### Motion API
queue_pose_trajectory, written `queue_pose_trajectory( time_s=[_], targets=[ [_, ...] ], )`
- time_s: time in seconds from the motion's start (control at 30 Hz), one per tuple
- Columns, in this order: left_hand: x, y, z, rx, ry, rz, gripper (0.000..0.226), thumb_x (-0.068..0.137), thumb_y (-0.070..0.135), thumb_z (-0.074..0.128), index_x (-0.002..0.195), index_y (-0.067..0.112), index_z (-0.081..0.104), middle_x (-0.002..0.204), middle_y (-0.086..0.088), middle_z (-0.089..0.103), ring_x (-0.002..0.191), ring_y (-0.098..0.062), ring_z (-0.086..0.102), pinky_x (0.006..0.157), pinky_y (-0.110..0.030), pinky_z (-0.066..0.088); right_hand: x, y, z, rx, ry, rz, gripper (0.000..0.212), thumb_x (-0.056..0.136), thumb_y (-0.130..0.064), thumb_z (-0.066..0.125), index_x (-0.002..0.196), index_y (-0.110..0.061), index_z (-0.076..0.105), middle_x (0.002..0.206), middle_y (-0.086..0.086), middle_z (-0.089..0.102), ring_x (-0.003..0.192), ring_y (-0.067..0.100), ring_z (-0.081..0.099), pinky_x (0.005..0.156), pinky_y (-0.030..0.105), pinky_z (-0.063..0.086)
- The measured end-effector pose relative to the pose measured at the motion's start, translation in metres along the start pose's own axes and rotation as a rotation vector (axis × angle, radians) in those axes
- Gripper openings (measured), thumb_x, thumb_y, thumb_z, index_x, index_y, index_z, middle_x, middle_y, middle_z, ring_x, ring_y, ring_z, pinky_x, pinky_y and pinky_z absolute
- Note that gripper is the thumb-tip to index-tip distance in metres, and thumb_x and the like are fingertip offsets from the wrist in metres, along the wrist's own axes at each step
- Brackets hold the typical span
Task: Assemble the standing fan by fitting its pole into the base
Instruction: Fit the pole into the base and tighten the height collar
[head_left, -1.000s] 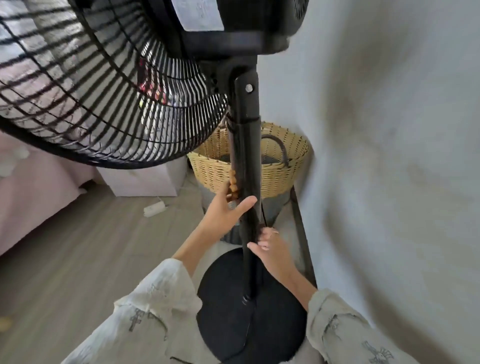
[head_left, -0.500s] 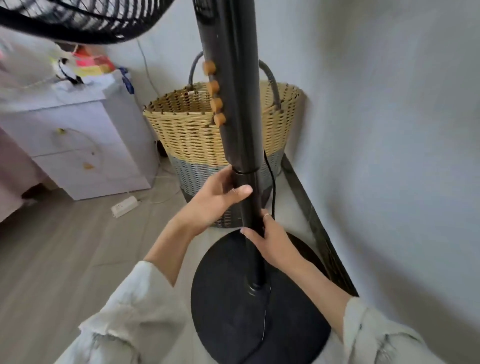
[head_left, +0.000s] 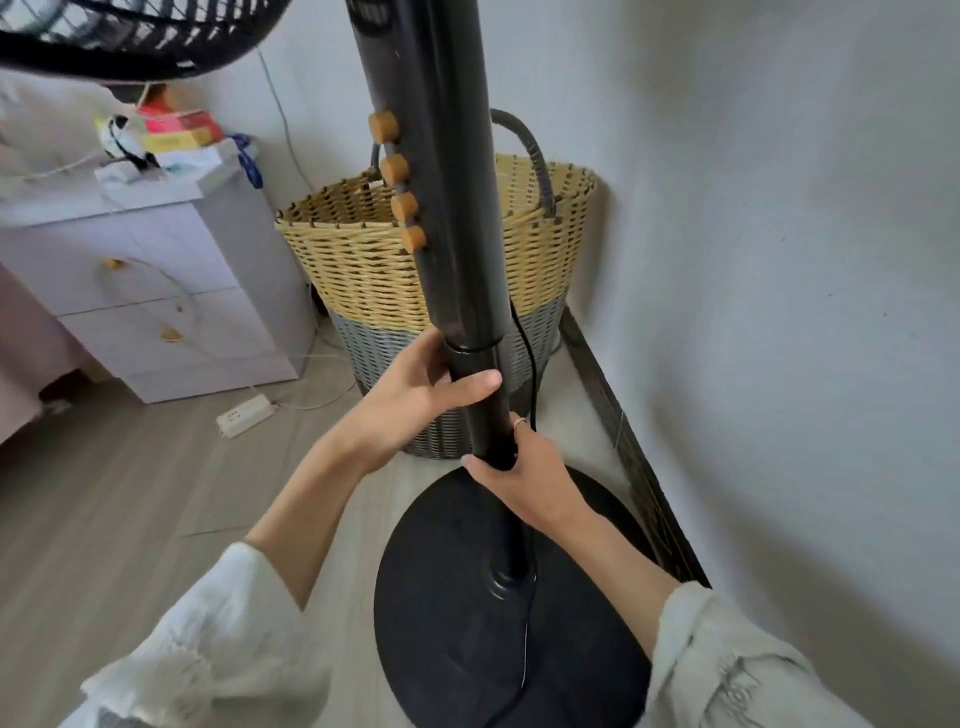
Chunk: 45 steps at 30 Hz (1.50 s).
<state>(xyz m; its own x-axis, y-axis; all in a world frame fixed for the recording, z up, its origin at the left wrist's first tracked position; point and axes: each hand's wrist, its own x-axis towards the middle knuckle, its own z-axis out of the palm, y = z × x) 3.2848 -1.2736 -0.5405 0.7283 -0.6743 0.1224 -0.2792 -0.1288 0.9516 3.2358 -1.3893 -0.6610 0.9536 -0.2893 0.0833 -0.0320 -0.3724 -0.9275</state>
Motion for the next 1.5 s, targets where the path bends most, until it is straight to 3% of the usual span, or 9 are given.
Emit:
queue_pose_trajectory(
  time_s=[0.2, 0.5, 0.67, 0.73, 0.9, 1.03, 1.23, 1.43, 1.5],
  targets=[
    [0.024, 0.000, 0.011, -0.071, -0.041, 0.072, 0.014, 0.068, 0.018, 0.073, 0.077, 0.028, 0.068, 0.081, 0.001, 0.068, 0.089, -0.021, 0.064, 0.087, -0.033, 0.053, 0.014, 0.002, 0.026, 0.254, 0.171, 0.047, 0.018, 0.072, -0.028, 0.072, 0.081, -0.023, 0.057, 0.070, 0.000, 0.063, 0.070, 0.020, 0.063, 0.073, 0.037, 0.057],
    [0.028, -0.010, 0.021, 0.061, 0.248, 0.167, 0.012, 0.077, 0.013, 0.069, 0.077, 0.022, 0.061, 0.074, -0.002, 0.066, 0.074, -0.012, 0.066, 0.069, -0.020, 0.056, 0.018, 0.006, 0.041, 0.281, 0.306, 0.093, 0.031, 0.061, -0.043, 0.069, 0.085, -0.032, 0.053, 0.080, -0.006, 0.063, 0.080, 0.014, 0.064, 0.078, 0.044, 0.057],
    [0.025, -0.009, 0.051, 0.039, 0.626, 0.100, 0.028, 0.071, 0.019, 0.073, 0.095, 0.009, 0.062, 0.075, 0.002, 0.063, 0.065, -0.004, 0.061, 0.055, -0.012, 0.049, 0.016, 0.005, 0.041, 0.301, 0.280, 0.077, 0.044, 0.059, -0.046, 0.066, 0.094, -0.022, 0.057, 0.090, 0.002, 0.067, 0.089, 0.022, 0.065, 0.081, 0.049, 0.055],
    [0.023, -0.009, 0.041, 0.046, 0.528, 0.101, 0.028, 0.072, 0.022, 0.075, 0.094, 0.009, 0.062, 0.074, 0.005, 0.064, 0.067, -0.002, 0.062, 0.056, -0.010, 0.048, 0.016, 0.005, 0.041, 0.304, 0.286, 0.073, 0.036, 0.058, -0.046, 0.066, 0.088, -0.029, 0.055, 0.087, -0.002, 0.066, 0.086, 0.019, 0.065, 0.081, 0.046, 0.056],
    [0.020, -0.005, -0.011, -0.128, -0.213, 0.045, 0.029, 0.073, 0.012, 0.067, 0.101, 0.021, 0.065, 0.101, 0.002, 0.069, 0.106, -0.018, 0.062, 0.087, -0.027, 0.052, 0.017, 0.008, 0.041, 0.300, 0.316, 0.036, 0.023, 0.060, -0.041, 0.068, 0.075, -0.032, 0.053, 0.065, -0.017, 0.060, 0.070, 0.005, 0.062, 0.063, 0.027, 0.055],
    [0.017, -0.005, 0.004, -0.039, 0.028, 0.106, 0.020, 0.074, 0.013, 0.072, 0.091, 0.022, 0.066, 0.089, 0.001, 0.068, 0.091, -0.012, 0.065, 0.078, -0.022, 0.053, 0.017, 0.007, 0.041, 0.308, 0.317, 0.058, 0.026, 0.055, -0.049, 0.063, 0.076, -0.037, 0.052, 0.070, -0.013, 0.060, 0.074, 0.009, 0.062, 0.064, 0.029, 0.055],
    [0.010, -0.007, 0.046, 0.091, 0.467, 0.167, 0.047, 0.078, 0.016, 0.071, 0.118, 0.009, 0.049, 0.097, 0.003, 0.064, 0.088, 0.000, 0.061, 0.075, -0.012, 0.051, 0.017, 0.006, 0.036, 0.340, 0.257, 0.039, 0.042, 0.055, -0.047, 0.066, 0.084, -0.017, 0.058, 0.076, 0.004, 0.066, 0.073, 0.022, 0.065, 0.067, 0.046, 0.057],
    [-0.002, -0.013, 0.005, -0.114, 0.029, 0.102, 0.038, 0.083, 0.013, 0.062, 0.119, 0.007, 0.052, 0.106, 0.002, 0.065, 0.105, -0.009, 0.061, 0.086, -0.017, 0.048, 0.017, 0.006, 0.038, 0.342, 0.247, 0.060, 0.033, 0.054, -0.043, 0.064, 0.079, -0.023, 0.055, 0.063, -0.006, 0.057, 0.059, 0.015, 0.060, 0.059, 0.033, 0.056],
    [-0.007, -0.015, 0.006, -0.091, 0.065, 0.135, 0.031, 0.088, 0.006, 0.057, 0.118, 0.011, 0.054, 0.106, 0.005, 0.066, 0.105, -0.008, 0.061, 0.085, -0.016, 0.048, 0.017, 0.006, 0.037, 0.346, 0.234, 0.068, 0.031, 0.054, -0.041, 0.063, 0.077, -0.021, 0.054, 0.059, -0.007, 0.054, 0.055, 0.014, 0.057, 0.056, 0.034, 0.054]
  ],
)
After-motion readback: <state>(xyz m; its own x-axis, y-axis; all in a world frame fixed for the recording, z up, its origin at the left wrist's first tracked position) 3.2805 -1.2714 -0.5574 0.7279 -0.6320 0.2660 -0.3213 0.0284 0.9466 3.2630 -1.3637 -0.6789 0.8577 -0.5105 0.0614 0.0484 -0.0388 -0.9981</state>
